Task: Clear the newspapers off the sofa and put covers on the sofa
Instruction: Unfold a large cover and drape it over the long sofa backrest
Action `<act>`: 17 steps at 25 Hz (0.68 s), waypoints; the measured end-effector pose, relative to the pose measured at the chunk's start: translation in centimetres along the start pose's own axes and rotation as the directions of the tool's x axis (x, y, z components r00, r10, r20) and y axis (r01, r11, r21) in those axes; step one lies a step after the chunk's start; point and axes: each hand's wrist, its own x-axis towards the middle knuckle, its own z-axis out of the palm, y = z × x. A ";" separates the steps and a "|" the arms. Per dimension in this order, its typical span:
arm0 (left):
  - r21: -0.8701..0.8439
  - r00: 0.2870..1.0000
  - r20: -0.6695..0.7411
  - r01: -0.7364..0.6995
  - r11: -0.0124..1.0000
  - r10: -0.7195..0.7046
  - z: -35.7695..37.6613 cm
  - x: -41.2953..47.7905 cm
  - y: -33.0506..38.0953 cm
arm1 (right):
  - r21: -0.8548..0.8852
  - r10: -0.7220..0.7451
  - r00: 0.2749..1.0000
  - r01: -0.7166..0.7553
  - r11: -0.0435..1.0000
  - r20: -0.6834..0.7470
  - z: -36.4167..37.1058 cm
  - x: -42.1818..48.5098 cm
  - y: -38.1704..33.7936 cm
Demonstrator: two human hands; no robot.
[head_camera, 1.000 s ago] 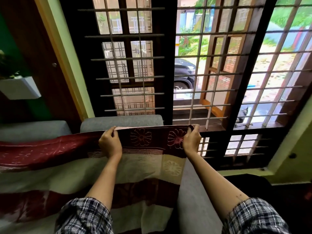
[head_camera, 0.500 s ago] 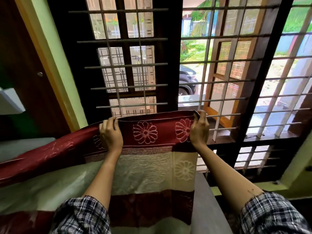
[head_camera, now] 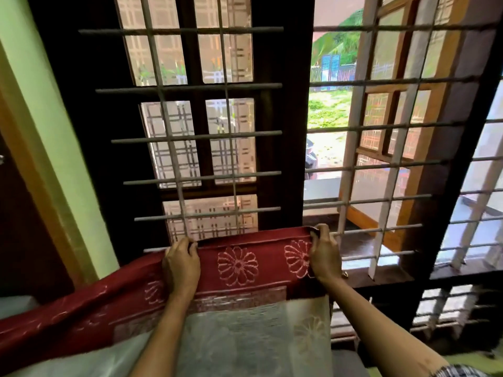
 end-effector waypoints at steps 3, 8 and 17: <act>0.106 0.976 0.214 0.024 0.994 -0.046 0.9 0.1 0.5 | -0.223 0.005 0.993 0.020 0.975 0.114 2.0 0.1 -0.4; 0.191 0.856 0.507 -0.228 0.955 0.103 3.3 -3.0 2.9 | -0.081 -0.196 0.739 0.321 0.943 0.645 6.5 -2.6 -4.1; 0.276 0.870 0.467 -0.312 0.909 0.156 3.1 -4.3 3.0 | -0.180 -0.139 0.898 0.232 0.956 0.418 5.9 -6.1 -3.1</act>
